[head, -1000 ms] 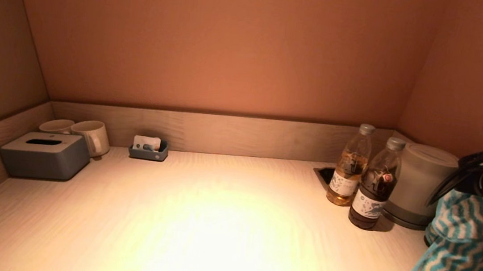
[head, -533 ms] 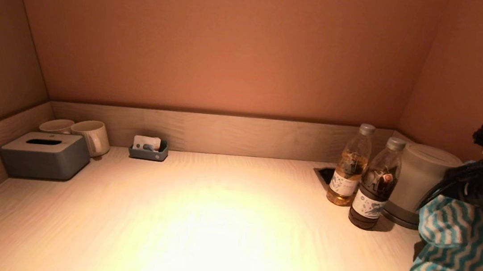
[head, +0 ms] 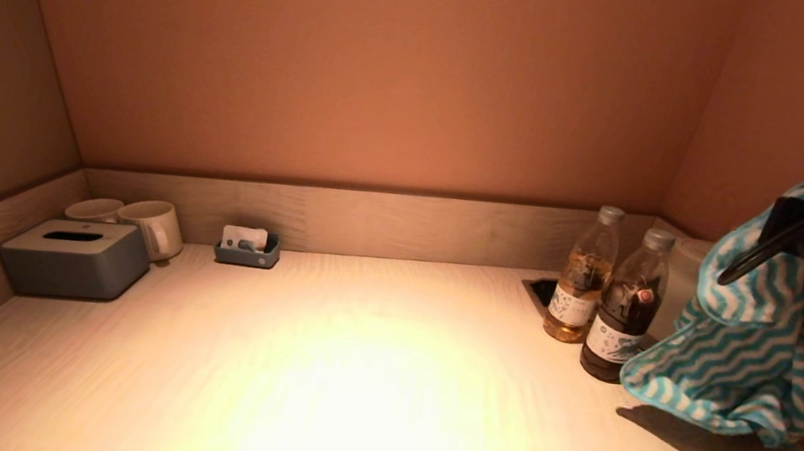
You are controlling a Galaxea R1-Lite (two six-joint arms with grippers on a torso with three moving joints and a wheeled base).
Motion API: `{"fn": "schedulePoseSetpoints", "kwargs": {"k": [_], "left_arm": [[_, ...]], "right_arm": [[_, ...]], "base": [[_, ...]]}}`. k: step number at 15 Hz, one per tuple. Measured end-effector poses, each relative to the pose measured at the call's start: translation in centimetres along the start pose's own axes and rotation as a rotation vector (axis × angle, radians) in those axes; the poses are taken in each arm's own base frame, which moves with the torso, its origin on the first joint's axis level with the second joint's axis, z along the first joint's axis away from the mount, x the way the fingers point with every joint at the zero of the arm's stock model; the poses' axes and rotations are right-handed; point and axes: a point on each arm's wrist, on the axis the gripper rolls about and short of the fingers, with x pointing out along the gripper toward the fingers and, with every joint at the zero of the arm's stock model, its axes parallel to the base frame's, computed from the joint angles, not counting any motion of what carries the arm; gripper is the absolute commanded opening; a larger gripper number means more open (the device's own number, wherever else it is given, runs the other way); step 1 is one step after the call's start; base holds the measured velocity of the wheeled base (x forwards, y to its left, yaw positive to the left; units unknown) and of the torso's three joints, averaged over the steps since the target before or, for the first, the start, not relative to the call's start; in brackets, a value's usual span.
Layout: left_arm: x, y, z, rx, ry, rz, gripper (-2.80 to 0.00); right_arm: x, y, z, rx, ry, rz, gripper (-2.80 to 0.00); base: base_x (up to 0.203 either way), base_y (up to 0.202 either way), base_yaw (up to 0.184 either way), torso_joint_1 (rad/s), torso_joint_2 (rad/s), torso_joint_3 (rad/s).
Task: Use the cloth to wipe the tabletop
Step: Place the tablecloth
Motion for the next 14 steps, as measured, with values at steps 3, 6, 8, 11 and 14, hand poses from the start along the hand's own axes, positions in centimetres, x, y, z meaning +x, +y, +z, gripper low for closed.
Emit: {"fn": "schedulePoseSetpoints", "kwargs": {"k": [3, 6, 8, 11, 14], "left_arm": [[0.0, 0.0, 0.0, 0.0, 0.0, 0.0, -2.8], [0.0, 0.0, 0.0, 0.0, 0.0, 0.0, -2.8], [0.0, 0.0, 0.0, 0.0, 0.0, 0.0, -2.8], [0.0, 0.0, 0.0, 0.0, 0.0, 0.0, -2.8], [0.0, 0.0, 0.0, 0.0, 0.0, 0.0, -2.8]], "right_arm": [[-1.2, -0.1, 0.1, -0.009, -0.013, 0.006, -2.8], [-1.2, -0.5, -2.5, -0.014, 0.07, -0.001, -2.8], [-1.2, -1.0, -5.0, -0.016, 0.146, -0.008, -2.8], [-1.0, -1.8, -8.5, -0.012, 0.24, -0.016, -2.8], [-0.3, -2.3, -10.0, -0.002, 0.263, -0.016, -2.8]], "base": [[0.0, 0.0, 0.0, 0.0, 0.0, 0.0], [0.0, 0.0, 0.0, 0.0, 0.0, 0.0], [0.0, 0.0, 0.0, 0.0, 0.0, 0.0], [0.0, 0.0, 0.0, 0.0, 0.0, 0.0], [0.0, 0.0, 0.0, 0.0, 0.0, 0.0]]}}
